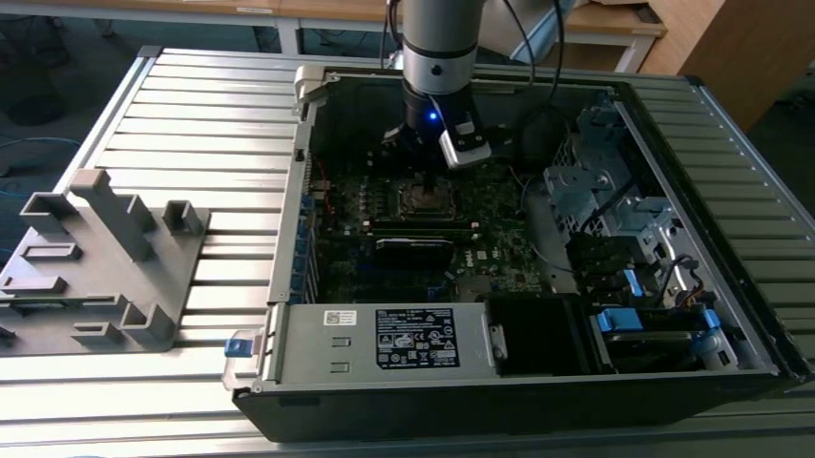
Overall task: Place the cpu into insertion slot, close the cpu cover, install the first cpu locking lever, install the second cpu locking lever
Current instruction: 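Install the first cpu locking lever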
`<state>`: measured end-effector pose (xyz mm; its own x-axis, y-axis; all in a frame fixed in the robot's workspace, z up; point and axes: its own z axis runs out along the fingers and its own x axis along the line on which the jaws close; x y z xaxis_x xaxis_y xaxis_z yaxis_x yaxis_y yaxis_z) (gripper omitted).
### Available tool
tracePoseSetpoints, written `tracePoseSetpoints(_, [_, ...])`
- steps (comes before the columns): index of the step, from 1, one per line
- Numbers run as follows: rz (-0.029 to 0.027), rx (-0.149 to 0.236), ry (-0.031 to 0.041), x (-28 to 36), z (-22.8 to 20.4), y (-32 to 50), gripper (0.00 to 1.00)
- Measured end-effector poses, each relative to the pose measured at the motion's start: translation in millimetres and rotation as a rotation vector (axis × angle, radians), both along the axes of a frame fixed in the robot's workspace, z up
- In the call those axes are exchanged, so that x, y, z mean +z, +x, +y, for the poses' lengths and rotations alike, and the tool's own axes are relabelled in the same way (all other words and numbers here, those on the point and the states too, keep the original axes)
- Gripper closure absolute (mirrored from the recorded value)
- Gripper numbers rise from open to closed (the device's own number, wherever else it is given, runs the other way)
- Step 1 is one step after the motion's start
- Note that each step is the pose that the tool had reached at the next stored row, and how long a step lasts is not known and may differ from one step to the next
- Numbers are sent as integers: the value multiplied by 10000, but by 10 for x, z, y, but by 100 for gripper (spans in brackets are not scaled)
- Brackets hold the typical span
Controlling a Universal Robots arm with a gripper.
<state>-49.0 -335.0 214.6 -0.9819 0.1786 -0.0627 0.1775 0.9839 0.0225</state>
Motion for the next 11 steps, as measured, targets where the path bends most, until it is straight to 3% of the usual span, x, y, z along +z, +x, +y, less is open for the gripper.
tracePoseSetpoints(3, [0, 11, 86, 28, 0, -1, 90])
tracePoseSetpoints(11, [-1, 18, 99, 49, 0, 0, 90])
